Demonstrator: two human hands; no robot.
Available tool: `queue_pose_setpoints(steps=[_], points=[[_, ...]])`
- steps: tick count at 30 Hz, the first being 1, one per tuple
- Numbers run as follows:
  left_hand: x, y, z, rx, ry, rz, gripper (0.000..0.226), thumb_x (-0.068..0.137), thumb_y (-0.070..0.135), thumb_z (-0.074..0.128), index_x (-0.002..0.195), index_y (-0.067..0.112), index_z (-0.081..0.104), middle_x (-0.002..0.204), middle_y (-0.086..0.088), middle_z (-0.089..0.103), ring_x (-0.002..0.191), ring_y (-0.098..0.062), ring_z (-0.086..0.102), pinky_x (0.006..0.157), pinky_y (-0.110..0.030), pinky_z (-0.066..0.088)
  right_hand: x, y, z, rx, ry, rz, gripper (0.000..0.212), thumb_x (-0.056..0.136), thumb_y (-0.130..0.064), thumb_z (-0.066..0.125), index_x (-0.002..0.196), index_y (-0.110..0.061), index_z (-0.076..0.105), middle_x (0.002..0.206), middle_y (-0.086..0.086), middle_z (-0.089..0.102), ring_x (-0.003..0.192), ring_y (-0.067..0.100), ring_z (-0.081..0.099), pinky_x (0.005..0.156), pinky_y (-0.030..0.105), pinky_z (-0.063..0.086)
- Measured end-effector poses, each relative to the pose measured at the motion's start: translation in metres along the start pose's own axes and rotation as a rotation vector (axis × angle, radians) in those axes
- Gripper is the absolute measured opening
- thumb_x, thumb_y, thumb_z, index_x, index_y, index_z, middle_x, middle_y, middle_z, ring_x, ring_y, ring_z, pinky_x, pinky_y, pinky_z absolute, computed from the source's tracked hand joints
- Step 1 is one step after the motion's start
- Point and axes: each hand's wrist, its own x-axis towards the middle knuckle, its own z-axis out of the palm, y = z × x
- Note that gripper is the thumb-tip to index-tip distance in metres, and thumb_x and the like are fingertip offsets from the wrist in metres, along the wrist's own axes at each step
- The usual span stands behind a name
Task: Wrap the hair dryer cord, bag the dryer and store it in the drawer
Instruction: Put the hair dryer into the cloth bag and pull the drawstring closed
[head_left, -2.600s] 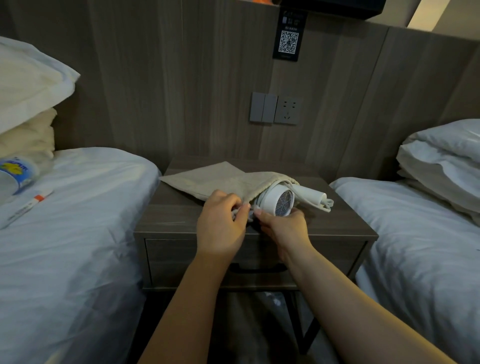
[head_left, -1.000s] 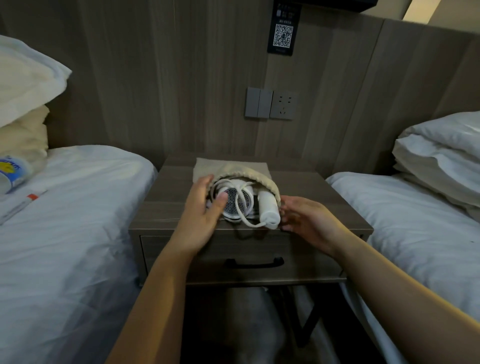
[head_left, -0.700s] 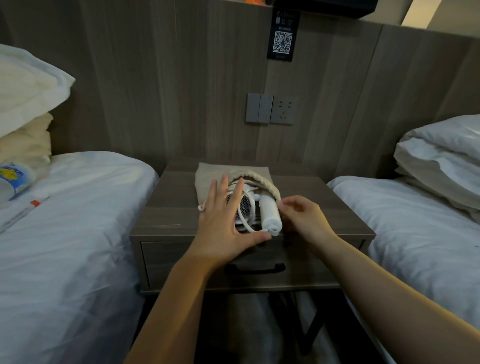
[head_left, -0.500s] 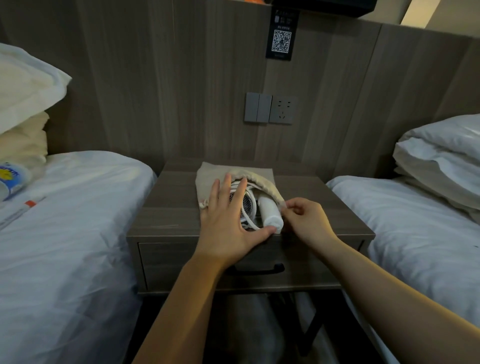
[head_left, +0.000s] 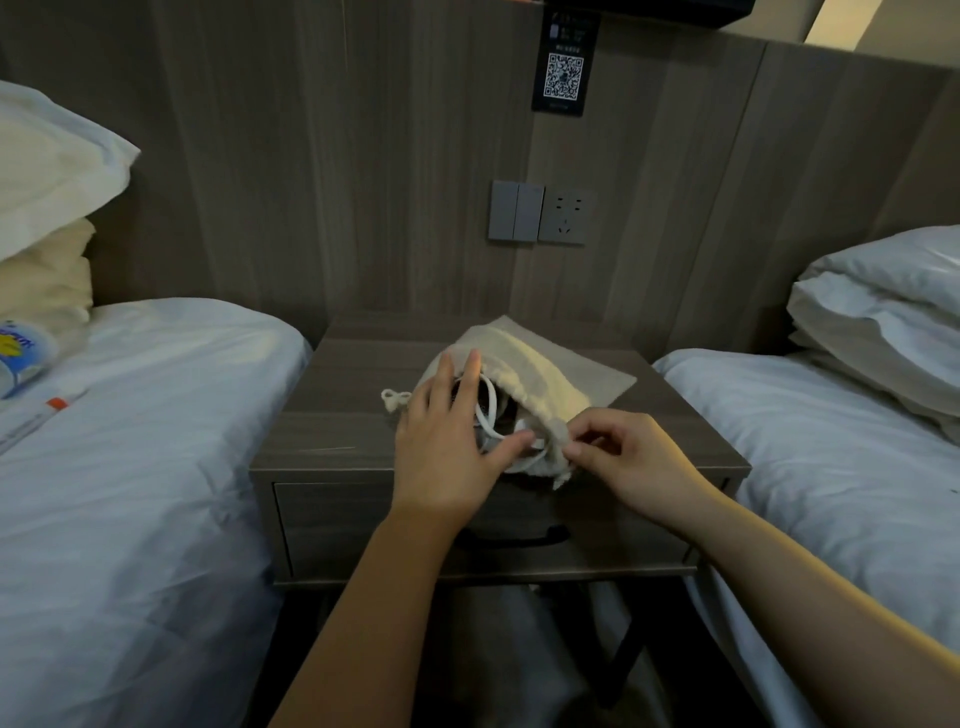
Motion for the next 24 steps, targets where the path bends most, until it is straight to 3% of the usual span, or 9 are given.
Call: queue_pose_setpoints(steps=[3,6,11,14,16,19,24], points=[[0.0,-0.003,0.001,-0.034,-0.035,0.053,0.094,0.077,0.063,0.055,0.148,0.032,0.001,0.159,0.003,-0.001,0.144,-0.02,0.003,0.117,-0.045,0.014,-0.003,-0.004,0.007,-0.129,0.153,-0.026,0.011,0.085,-0.011,0.062,0.077,-0.018,0.063,0.087,-0.003,0.06,0.081,0.005,0.056,0.072,0.014,0.042],[0.001,-0.012,-0.008,-0.124,-0.076,0.096,0.095,0.076,0.053,0.065,0.148,0.03,0.007,0.158,0.005,0.004,0.144,-0.015,0.005,0.118,-0.035,0.011,0.0,-0.012,0.009,-0.152,0.281,-0.021,0.007,0.086,-0.018,0.059,0.092,-0.022,0.057,0.097,-0.009,0.05,0.087,0.004,0.051,0.076,0.018,0.038],[0.002,-0.031,-0.027,-0.224,0.007,0.108,0.076,0.076,0.023,0.074,0.142,0.026,0.036,0.15,0.006,0.034,0.137,-0.012,0.026,0.105,-0.009,0.013,0.018,-0.041,0.019,-0.147,0.192,-0.019,0.064,0.078,-0.04,0.067,0.133,-0.02,0.039,0.134,-0.002,0.037,0.127,0.013,0.032,0.103,0.027,0.03],[0.003,-0.038,-0.033,-0.206,0.116,0.045,0.062,0.081,0.014,0.068,0.137,0.022,0.045,0.137,0.003,0.051,0.127,-0.01,0.033,0.097,-0.01,0.021,0.034,-0.051,0.035,-0.326,0.1,-0.002,0.093,0.067,-0.056,0.069,0.141,-0.018,0.028,0.144,0.003,0.031,0.133,0.022,0.027,0.111,0.039,0.029],[0.004,-0.042,-0.03,-0.217,0.149,-0.041,0.054,0.086,0.016,0.063,0.136,0.024,0.046,0.131,-0.001,0.053,0.127,-0.011,0.033,0.098,-0.016,0.024,0.044,-0.049,0.043,-0.401,0.07,0.026,0.092,0.069,-0.058,0.066,0.142,-0.018,0.027,0.146,0.006,0.03,0.136,0.026,0.026,0.112,0.046,0.027],[0.007,-0.045,-0.022,-0.201,0.163,-0.165,0.047,0.088,0.026,0.06,0.133,0.03,0.048,0.128,-0.006,0.047,0.123,-0.022,0.042,0.103,-0.03,0.031,0.053,-0.043,0.046,-0.343,0.113,0.07,0.074,0.078,-0.05,0.064,0.138,-0.018,0.034,0.141,0.007,0.037,0.132,0.027,0.032,0.11,0.045,0.03],[0.023,-0.044,-0.015,-0.076,0.253,-0.134,0.033,0.087,0.024,0.061,0.119,0.019,0.063,0.11,-0.006,0.065,0.112,-0.024,0.044,0.09,-0.034,0.038,0.058,-0.038,0.048,-0.288,0.187,0.067,0.06,0.079,-0.038,0.068,0.131,-0.02,0.043,0.13,0.006,0.045,0.123,0.024,0.041,0.104,0.036,0.036]])
